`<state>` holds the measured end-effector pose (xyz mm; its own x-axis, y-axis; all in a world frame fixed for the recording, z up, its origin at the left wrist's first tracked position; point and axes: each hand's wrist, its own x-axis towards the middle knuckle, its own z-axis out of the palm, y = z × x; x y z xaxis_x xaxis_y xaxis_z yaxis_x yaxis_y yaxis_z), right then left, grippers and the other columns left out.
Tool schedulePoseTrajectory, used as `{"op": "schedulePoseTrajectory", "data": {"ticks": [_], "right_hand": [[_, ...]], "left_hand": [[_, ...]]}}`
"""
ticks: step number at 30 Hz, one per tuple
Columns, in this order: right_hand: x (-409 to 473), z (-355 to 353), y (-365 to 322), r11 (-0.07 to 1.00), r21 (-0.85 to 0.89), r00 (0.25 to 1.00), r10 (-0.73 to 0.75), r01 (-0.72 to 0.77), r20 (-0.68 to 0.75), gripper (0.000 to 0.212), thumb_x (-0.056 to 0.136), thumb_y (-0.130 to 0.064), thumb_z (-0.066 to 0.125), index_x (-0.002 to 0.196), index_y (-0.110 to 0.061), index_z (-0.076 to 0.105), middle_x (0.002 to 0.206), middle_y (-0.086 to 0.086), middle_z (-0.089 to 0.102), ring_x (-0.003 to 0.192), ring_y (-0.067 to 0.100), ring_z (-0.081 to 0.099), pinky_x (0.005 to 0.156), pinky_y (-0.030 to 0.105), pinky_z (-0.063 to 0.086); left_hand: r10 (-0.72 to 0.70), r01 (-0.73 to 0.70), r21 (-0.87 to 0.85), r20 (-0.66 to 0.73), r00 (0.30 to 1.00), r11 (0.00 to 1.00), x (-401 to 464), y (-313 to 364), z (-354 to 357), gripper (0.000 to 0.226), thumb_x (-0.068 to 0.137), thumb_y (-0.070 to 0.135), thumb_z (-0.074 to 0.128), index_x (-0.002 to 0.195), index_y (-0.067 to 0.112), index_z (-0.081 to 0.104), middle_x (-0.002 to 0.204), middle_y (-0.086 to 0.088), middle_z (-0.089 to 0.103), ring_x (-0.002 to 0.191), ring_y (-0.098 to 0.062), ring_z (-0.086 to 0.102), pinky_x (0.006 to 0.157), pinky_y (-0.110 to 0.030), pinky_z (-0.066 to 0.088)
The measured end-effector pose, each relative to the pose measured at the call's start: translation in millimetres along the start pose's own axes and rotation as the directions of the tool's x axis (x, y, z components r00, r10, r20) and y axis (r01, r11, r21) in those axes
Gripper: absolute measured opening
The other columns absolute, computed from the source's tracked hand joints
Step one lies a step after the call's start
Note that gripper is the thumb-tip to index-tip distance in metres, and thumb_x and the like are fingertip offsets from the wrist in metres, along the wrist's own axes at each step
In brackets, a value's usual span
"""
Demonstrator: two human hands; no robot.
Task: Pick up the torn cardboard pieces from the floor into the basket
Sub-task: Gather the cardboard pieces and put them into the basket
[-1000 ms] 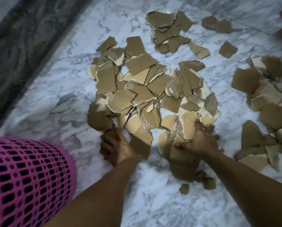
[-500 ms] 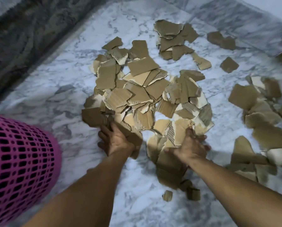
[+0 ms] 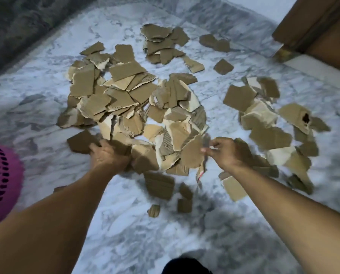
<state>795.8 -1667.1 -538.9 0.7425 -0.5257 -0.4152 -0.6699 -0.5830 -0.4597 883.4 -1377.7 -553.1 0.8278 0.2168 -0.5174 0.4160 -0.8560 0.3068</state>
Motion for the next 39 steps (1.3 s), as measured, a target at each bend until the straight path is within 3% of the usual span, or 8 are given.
{"op": "schedulePoseTrajectory", "data": {"ticks": [4, 8, 12, 16, 19, 27, 31, 39], "right_hand": [[-1, -45, 66, 0.986, 0.108, 0.953, 0.149, -0.124, -0.265, 0.016, 0.085, -0.02, 0.071, 0.094, -0.007, 0.073, 0.104, 0.02, 0.071, 0.104, 0.041, 0.063, 0.087, 0.042, 0.05], [-8, -83, 123, 0.914, 0.066, 0.866, 0.401, -0.4, -0.299, 0.062, 0.085, -0.047, 0.068, 0.137, -0.018, 0.053, 0.15, 0.02, 0.038, 0.137, 0.042, 0.033, 0.109, 0.05, 0.032], [12, -87, 158, 0.887, 0.089, 0.875, 0.461, -0.452, -0.148, 0.113, 0.057, -0.091, 0.055, 0.147, -0.026, 0.036, 0.157, 0.007, 0.03, 0.142, 0.037, 0.031, 0.113, 0.057, 0.027], [12, -69, 129, 0.883, 0.002, 0.883, 0.47, -0.47, 0.013, 0.104, 0.075, -0.079, 0.05, 0.155, -0.023, 0.017, 0.162, 0.005, 0.021, 0.144, 0.037, 0.028, 0.117, 0.05, 0.021], [7, -40, 95, 0.923, -0.004, 0.915, 0.383, -0.385, 0.125, 0.089, 0.076, -0.069, 0.057, 0.148, -0.024, 0.033, 0.148, 0.008, 0.044, 0.134, 0.038, 0.042, 0.108, 0.045, 0.035], [20, -47, 85, 0.861, 0.084, 0.853, 0.508, -0.502, -0.121, 0.095, 0.072, -0.074, 0.061, 0.14, -0.012, 0.038, 0.144, 0.018, 0.032, 0.132, 0.04, 0.032, 0.103, 0.05, 0.032], [14, -34, 68, 0.884, 0.049, 0.884, 0.467, -0.466, -0.031, 0.102, 0.07, -0.079, 0.058, 0.144, -0.012, 0.039, 0.147, 0.021, 0.035, 0.135, 0.04, 0.034, 0.107, 0.047, 0.031], [-1, 5, 11, 0.859, 0.279, 0.9, 0.433, -0.43, 0.056, 0.113, 0.054, -0.059, 0.086, 0.138, -0.012, 0.026, 0.141, 0.02, 0.038, 0.129, 0.039, 0.044, 0.098, 0.044, 0.046]], "left_hand": [[0.017, -0.017, -0.016, -0.013, 1.0, 1.0, -16, 10, 25, 0.1, 0.077, 0.052, 0.072, 0.148, 0.005, 0.019, 0.15, -0.022, 0.017, 0.134, -0.043, 0.033, 0.111, -0.048, 0.036], [-0.026, 0.024, -0.05, -0.045, 0.999, 0.998, -23, 26, 44, 0.108, 0.067, 0.067, 0.071, 0.147, 0.011, 0.025, 0.154, -0.022, 0.017, 0.14, -0.041, 0.024, 0.111, -0.052, 0.033], [-0.05, 0.05, 0.003, -0.085, 0.995, 0.999, -34, 53, 54, 0.109, 0.063, 0.064, 0.076, 0.142, 0.005, 0.03, 0.154, -0.021, 0.016, 0.143, -0.035, 0.013, 0.111, -0.051, 0.028], [-0.034, 0.035, 0.018, -0.051, 0.998, 0.999, -36, 67, 71, 0.102, 0.07, 0.06, 0.074, 0.142, 0.006, 0.026, 0.146, -0.02, 0.025, 0.138, -0.037, 0.022, 0.107, -0.051, 0.033], [-0.011, 0.017, 0.069, -0.095, 0.995, 0.997, -43, 75, 81, 0.092, 0.076, 0.063, 0.066, 0.137, 0.006, 0.029, 0.14, -0.019, 0.032, 0.133, -0.036, 0.028, 0.103, -0.049, 0.037], [-0.166, 0.174, -0.004, -0.334, 0.928, 0.985, -23, 44, 35, 0.121, 0.059, 0.08, 0.065, 0.149, 0.012, 0.021, 0.158, -0.019, 0.008, 0.144, -0.04, 0.012, 0.114, -0.057, 0.018], [-0.3, 0.276, -0.139, -0.204, 0.932, 0.951, 7, 22, 18, 0.139, 0.04, 0.096, 0.048, 0.145, 0.007, 0.029, 0.147, -0.03, 0.029, 0.135, -0.046, 0.031, 0.109, -0.057, 0.032], [-0.082, 0.077, -0.045, -0.126, 0.989, 0.996, -17, 68, 40, 0.113, 0.05, 0.07, 0.079, 0.135, 0.01, 0.034, 0.135, -0.017, 0.033, 0.127, -0.033, 0.032, 0.102, -0.045, 0.036]]}}
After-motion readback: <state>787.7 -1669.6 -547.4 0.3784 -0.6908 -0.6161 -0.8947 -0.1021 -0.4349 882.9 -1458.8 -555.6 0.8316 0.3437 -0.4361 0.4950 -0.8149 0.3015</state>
